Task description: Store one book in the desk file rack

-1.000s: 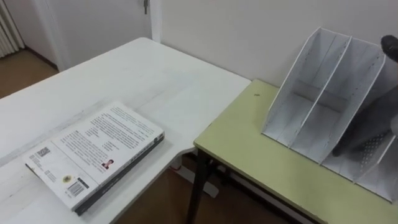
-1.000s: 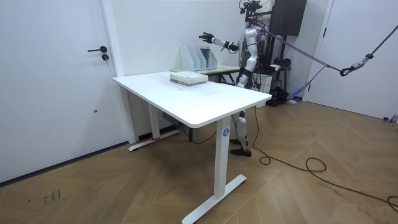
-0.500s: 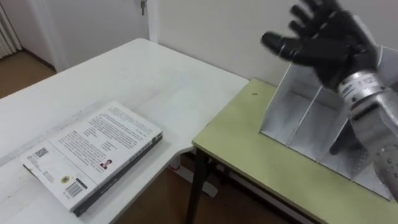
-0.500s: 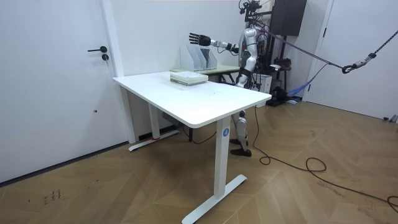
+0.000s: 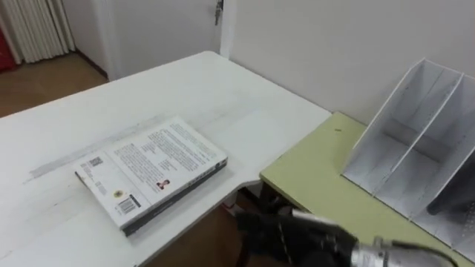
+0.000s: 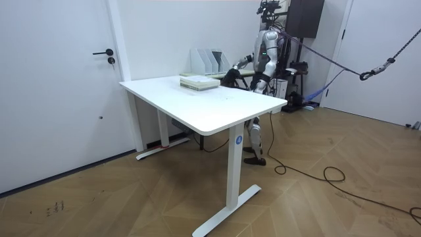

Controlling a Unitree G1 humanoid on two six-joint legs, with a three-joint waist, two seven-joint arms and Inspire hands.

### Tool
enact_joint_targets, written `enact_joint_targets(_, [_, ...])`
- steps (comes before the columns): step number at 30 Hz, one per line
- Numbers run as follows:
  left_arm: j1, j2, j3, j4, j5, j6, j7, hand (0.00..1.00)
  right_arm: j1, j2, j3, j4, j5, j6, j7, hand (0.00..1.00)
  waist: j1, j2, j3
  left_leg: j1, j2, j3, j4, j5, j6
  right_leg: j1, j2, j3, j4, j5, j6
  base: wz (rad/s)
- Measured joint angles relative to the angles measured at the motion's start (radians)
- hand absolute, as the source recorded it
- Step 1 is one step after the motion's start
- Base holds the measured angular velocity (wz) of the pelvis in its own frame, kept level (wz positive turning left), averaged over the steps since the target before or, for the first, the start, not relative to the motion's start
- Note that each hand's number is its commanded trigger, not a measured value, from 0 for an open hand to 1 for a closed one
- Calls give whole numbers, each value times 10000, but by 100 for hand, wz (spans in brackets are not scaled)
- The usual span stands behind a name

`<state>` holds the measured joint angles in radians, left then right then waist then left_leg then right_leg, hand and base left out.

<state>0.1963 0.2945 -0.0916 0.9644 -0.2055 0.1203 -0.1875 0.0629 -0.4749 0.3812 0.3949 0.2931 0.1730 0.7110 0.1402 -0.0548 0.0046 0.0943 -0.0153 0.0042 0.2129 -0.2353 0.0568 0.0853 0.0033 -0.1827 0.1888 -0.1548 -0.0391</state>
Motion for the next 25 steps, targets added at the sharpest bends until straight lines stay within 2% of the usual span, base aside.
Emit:
enact_joint_targets(2, [123,-20,-117,14,-4,8,61,0,503,168,-236,1484,-735,9,-305,0,-100,177,21,-24,-19,4,17,-10,18,-14,-18,-21,-5,-2,23,0])
enact_joint_targets(5, [387,-240,3,37,13,-169,249,0,1087,842,-1620,3522,-1423,-60,-1138,0,-368,340,8,-46,-10,99,12,-10,16,-63,-7,88,-41,-18,34,-6])
enact_joint_targets(6, [464,-253,1,95,6,-237,266,0,1168,1063,-1975,4138,-1364,-287,-1592,0,-538,399,19,-47,-5,86,-5,-4,7,-68,3,95,-48,-24,24,-9])
enact_joint_targets(8, [501,-321,32,128,25,-418,308,0,1183,1466,-2439,4888,-1353,-683,-2163,0,-598,376,-37,-71,7,141,-70,20,-22,-166,23,155,-29,-33,11,-7])
enact_joint_targets(9, [507,-398,173,180,36,-582,315,0,1156,1770,-2662,5381,-1331,-1035,-2520,0,-624,364,-41,-86,13,140,-79,29,-32,-166,32,140,-54,-32,8,-4])
enact_joint_targets(12, [526,-489,417,492,54,-817,318,0,911,2244,-2975,6793,-1094,-1530,-3150,0,-672,365,-68,42,18,163,-112,27,-35,28,56,123,-188,-31,6,6])
enact_joint_targets(13, [582,-512,491,518,46,-844,318,0,851,2283,-2976,7047,-962,-1606,-3228,0,-717,334,-87,48,17,168,-127,26,-35,37,55,117,-195,-34,11,9])
enact_joint_targets(16, [651,-576,845,776,256,-838,318,0,675,2489,-3162,7931,-457,-1673,-3717,0,-845,292,-63,77,3,113,-116,26,-35,160,42,24,-283,-37,27,16])
enact_joint_targets(20, [765,-851,1366,776,571,-757,325,0,875,2508,-3441,8263,123,-1696,-4313,0,-865,404,-39,238,-20,128,-159,7,-14,366,29,46,-387,-42,87,8])
enact_joint_targets(25, [764,-990,1522,854,905,-733,479,0,709,2580,-3807,8802,165,-1704,-4786,0,-1077,526,-33,242,-27,74,-154,8,-13,367,22,38,-386,-43,88,0])
